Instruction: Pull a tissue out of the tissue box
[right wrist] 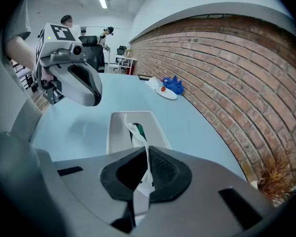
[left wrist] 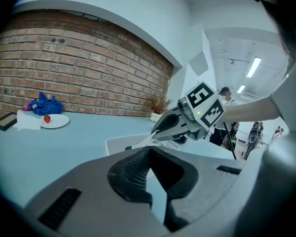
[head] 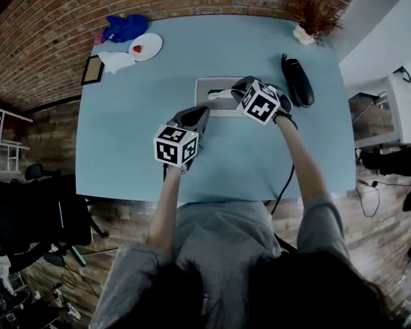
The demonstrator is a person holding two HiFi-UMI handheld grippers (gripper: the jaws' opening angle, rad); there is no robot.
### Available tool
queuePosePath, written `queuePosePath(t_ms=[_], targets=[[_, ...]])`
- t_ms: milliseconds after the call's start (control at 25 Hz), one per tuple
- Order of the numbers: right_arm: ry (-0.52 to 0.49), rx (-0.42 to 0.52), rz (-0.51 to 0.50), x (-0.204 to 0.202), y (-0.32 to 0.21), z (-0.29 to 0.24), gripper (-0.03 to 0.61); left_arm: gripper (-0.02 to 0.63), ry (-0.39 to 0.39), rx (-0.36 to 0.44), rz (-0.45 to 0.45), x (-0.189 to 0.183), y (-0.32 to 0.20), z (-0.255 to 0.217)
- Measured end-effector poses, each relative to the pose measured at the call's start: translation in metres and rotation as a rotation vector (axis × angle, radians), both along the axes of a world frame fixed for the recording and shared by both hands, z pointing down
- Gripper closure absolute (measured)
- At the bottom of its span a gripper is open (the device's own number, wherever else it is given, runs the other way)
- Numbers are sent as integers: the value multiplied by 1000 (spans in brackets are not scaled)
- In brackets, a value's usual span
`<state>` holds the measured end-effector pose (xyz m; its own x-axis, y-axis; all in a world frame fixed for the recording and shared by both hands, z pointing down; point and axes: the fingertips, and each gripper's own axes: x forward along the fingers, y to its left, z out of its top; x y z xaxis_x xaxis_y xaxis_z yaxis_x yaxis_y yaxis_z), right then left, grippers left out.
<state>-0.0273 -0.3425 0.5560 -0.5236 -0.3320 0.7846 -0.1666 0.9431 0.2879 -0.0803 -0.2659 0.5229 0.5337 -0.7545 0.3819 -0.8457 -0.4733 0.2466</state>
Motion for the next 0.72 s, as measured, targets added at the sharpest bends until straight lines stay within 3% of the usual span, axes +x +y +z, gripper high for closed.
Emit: queuePosePath(t_ms=[720], targets=[[-62,8,20,0,-2,-25,577,611,10,22,3,3,-1,-7]])
